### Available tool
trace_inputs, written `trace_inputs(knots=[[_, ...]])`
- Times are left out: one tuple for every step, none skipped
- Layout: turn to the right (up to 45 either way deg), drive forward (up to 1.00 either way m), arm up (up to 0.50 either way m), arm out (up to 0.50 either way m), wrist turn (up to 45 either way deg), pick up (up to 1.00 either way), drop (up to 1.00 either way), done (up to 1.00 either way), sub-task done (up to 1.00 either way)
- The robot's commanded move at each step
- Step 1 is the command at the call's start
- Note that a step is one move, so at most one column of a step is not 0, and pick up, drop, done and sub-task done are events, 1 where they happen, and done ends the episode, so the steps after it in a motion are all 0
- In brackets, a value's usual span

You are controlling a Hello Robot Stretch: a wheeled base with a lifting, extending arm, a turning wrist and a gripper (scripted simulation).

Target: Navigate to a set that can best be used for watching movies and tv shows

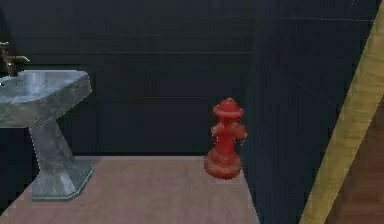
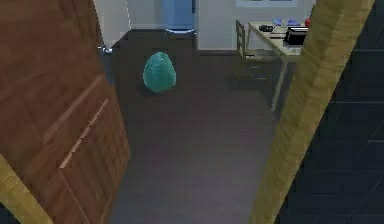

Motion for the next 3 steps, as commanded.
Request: trace_inputs(knots=[[-45.0, 0.0, 0.0, 0.0, 0.0, 0.0, 0.0, 0.0, 0.0], [-45.0, 0.0, 0.0, 0.0, 0.0, 0.0, 0.0, 0.0, 0.0], [-45.0, 0.0, 0.0, 0.0, 0.0, 0.0, 0.0, 0.0, 0.0]])
